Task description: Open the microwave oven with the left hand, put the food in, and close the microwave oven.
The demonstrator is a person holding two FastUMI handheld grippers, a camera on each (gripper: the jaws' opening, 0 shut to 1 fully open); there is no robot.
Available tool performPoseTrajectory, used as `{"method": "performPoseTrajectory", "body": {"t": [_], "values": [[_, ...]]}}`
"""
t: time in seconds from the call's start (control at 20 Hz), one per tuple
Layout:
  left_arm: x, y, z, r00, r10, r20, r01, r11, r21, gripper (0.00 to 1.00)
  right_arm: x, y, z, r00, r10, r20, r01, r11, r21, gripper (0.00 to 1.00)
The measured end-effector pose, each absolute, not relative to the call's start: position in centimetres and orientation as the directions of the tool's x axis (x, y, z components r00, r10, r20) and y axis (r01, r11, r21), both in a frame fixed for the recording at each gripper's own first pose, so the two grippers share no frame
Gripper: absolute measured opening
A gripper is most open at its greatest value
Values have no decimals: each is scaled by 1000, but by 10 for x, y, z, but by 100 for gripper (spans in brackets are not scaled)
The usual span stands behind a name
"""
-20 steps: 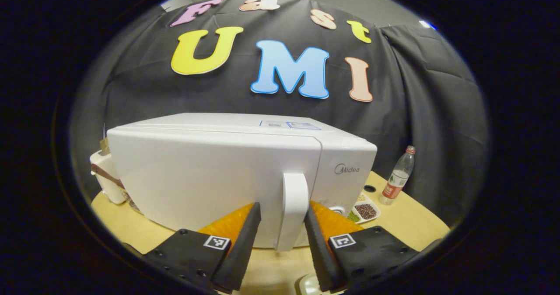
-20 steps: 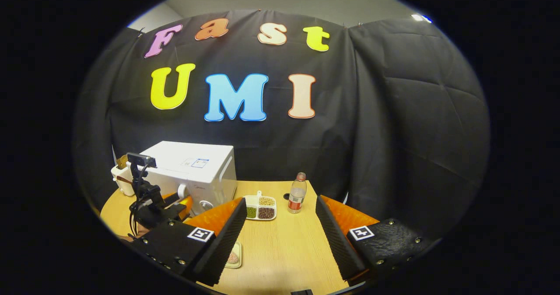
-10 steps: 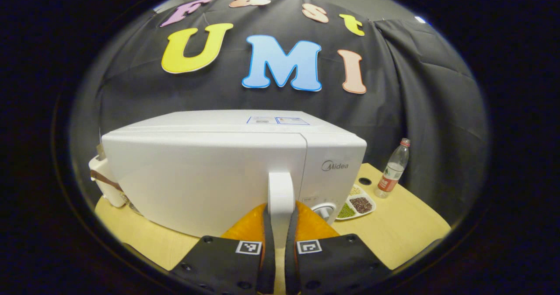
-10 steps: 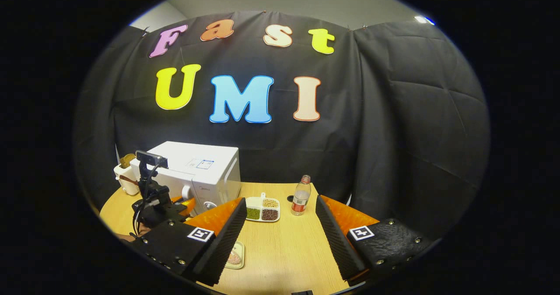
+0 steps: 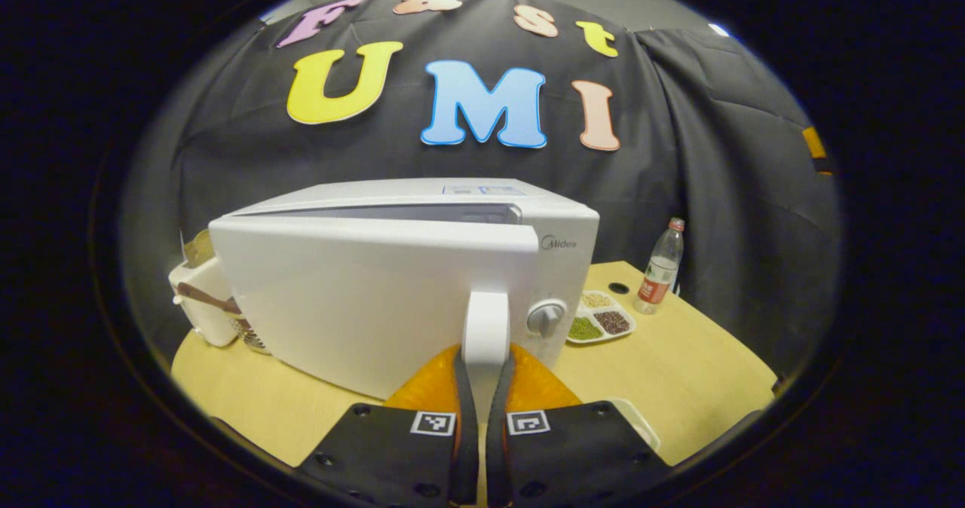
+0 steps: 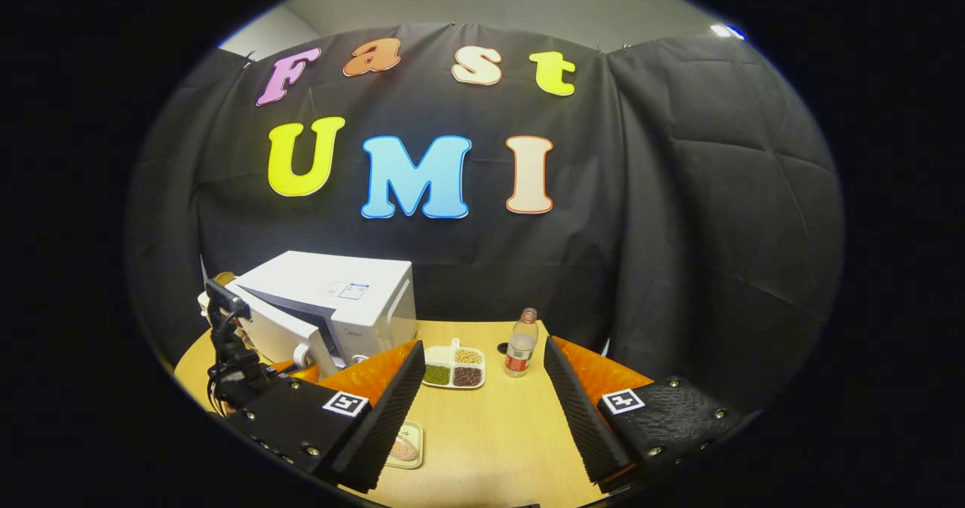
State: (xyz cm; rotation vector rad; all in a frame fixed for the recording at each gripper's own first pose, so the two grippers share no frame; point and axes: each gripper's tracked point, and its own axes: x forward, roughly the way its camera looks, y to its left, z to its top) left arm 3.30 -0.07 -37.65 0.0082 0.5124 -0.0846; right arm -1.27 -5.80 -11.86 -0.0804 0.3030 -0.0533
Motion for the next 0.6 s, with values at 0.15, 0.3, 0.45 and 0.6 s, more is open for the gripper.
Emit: {"method": "performPoseTrajectory", "body": {"t": [0.15,0.3,0.45,0.6], "values": [[5,11,-371,863,-81,-499,85,996,-15,11,-13,-42,-119,953,-26,-301,9,998,-57,97],[-21,26,-365,862,-74,-502,83,997,-4,13,-15,-23,-116,957,14,-291,-32,998,-56,96],[-51,45,-361,862,-44,-504,53,999,3,19,-17,-4,-118,955,56,-293,-72,996,-44,96],[-75,66,-359,864,-9,-504,4,1000,-11,31,-18,16,-120,949,95,-299,-111,993,-35,96]]}}
